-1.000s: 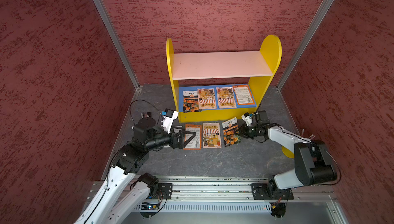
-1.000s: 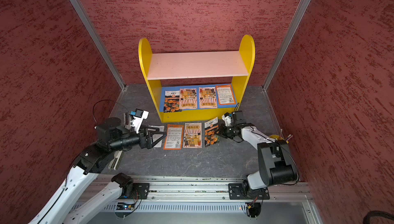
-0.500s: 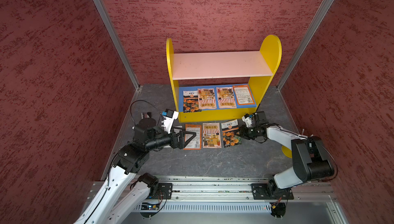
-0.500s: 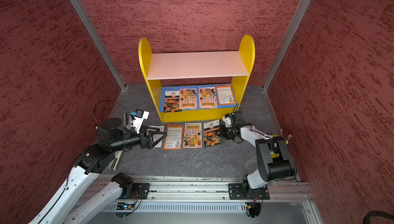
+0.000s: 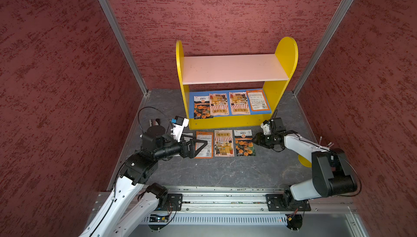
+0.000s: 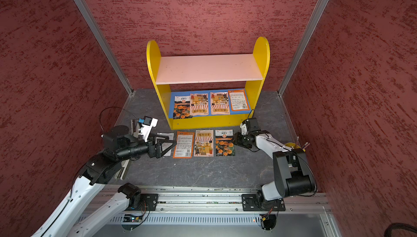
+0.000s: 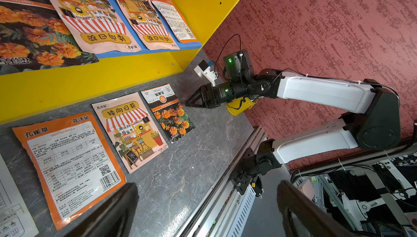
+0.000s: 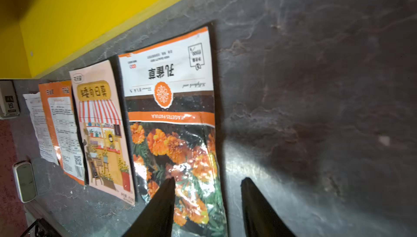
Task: Take the seed bag off the shelf
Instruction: Place the seed packet at the center of the board, then pick up the seed packet from the shelf.
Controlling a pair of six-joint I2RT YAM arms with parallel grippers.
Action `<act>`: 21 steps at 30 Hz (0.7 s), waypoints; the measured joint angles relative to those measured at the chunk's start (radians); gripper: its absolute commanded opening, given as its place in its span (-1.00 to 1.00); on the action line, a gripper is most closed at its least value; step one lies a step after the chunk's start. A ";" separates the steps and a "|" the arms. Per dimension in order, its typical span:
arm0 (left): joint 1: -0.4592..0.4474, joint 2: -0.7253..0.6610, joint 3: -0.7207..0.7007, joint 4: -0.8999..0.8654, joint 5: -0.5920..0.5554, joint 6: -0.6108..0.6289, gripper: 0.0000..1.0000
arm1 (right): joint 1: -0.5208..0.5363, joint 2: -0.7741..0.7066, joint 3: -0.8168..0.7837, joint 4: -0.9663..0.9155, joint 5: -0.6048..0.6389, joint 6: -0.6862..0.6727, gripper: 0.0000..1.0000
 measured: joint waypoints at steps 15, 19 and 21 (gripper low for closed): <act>-0.012 0.049 -0.002 0.050 -0.001 -0.034 0.99 | 0.030 -0.361 0.000 0.095 -0.194 0.151 0.64; -0.055 0.090 -0.002 0.071 -0.027 -0.045 0.99 | 0.056 -0.377 0.030 0.083 -0.123 0.126 0.81; -0.087 0.111 -0.002 0.078 -0.052 -0.046 0.99 | 0.063 -0.374 0.052 0.079 -0.075 0.102 0.83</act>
